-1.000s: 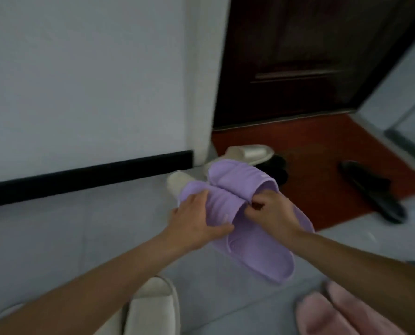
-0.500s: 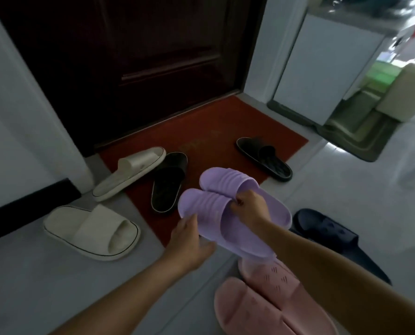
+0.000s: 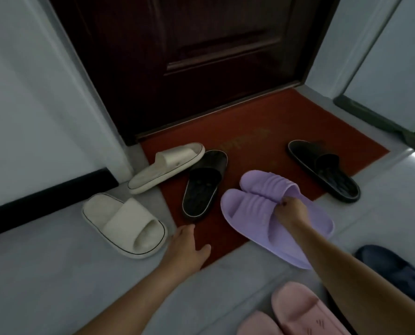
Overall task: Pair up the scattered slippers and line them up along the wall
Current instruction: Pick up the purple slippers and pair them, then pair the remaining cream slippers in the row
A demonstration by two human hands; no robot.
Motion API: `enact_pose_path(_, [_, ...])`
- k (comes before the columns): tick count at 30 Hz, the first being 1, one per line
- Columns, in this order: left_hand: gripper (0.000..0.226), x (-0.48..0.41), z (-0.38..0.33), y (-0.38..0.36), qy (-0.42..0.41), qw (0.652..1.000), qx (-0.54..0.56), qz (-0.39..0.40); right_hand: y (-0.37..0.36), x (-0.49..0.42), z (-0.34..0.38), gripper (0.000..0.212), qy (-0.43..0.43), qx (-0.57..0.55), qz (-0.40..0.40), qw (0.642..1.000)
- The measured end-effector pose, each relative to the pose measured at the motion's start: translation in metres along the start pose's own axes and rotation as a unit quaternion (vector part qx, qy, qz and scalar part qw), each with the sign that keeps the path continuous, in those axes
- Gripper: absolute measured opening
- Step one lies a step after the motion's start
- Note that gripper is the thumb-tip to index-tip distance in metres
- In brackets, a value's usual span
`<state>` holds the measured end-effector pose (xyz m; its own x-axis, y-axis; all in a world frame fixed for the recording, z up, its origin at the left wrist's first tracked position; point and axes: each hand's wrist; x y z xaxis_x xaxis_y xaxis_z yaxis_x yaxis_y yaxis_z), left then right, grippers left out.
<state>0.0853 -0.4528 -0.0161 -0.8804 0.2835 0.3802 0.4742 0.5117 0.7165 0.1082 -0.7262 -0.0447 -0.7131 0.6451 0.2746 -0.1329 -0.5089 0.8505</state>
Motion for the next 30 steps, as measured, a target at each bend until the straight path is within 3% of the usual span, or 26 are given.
enact_pose_path(3, [0.074, -0.003, 0.006, -0.007, 0.018, 1.000, 0.005, -0.005, 0.007, 0.009, 0.004, 0.030, -0.021, -0.105, -0.108, 0.988])
enact_pose_path(6, [0.073, -0.005, 0.016, -0.003, 0.038, 0.999, 0.005, -0.026, 0.012, 0.017, 0.025, 0.026, 0.070, -0.173, -0.173, 0.967])
enact_pose_path(10, [0.064, -0.005, 0.038, 0.024, 0.059, 0.993, 0.003, -0.103, -0.028, 0.047, 0.086, 0.021, 0.249, -0.120, -0.024, 0.961])
enact_pose_path(15, [0.077, -0.012, 0.079, 0.066, 0.110, 0.983, -0.029, -0.142, -0.081, 0.066, 0.168, 0.055, 0.360, 0.066, 0.142, 0.920])
enact_pose_path(19, [0.091, -0.029, 0.104, 0.093, 0.139, 0.980, -0.059, -0.131, -0.093, 0.047, 0.223, 0.061, 0.293, 0.016, 0.119, 0.949])
enact_pose_path(22, [0.096, -0.039, 0.112, 0.092, 0.151, 0.982, -0.052, -0.101, -0.100, 0.026, 0.238, 0.077, 0.246, -0.026, 0.115, 0.962])
enact_pose_path(26, [0.095, -0.037, 0.120, 0.081, 0.129, 0.968, -0.189, -0.109, -0.107, 0.000, 0.254, 0.097, 0.208, -0.031, 0.161, 0.964])
enact_pose_path(30, [0.108, -0.033, 0.127, 0.075, 0.114, 0.960, -0.229, -0.110, -0.119, -0.001, 0.259, 0.091, 0.184, -0.045, 0.108, 0.976])
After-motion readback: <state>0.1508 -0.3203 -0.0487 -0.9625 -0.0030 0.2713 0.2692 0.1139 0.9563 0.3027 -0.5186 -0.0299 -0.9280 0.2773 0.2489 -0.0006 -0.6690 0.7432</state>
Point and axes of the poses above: each hand's wrist, its own x-axis away from the middle knuckle, its own y-axis out of the back of the hand, z = x × y, and after that the axes turned 5 degrees about -y, right-handed
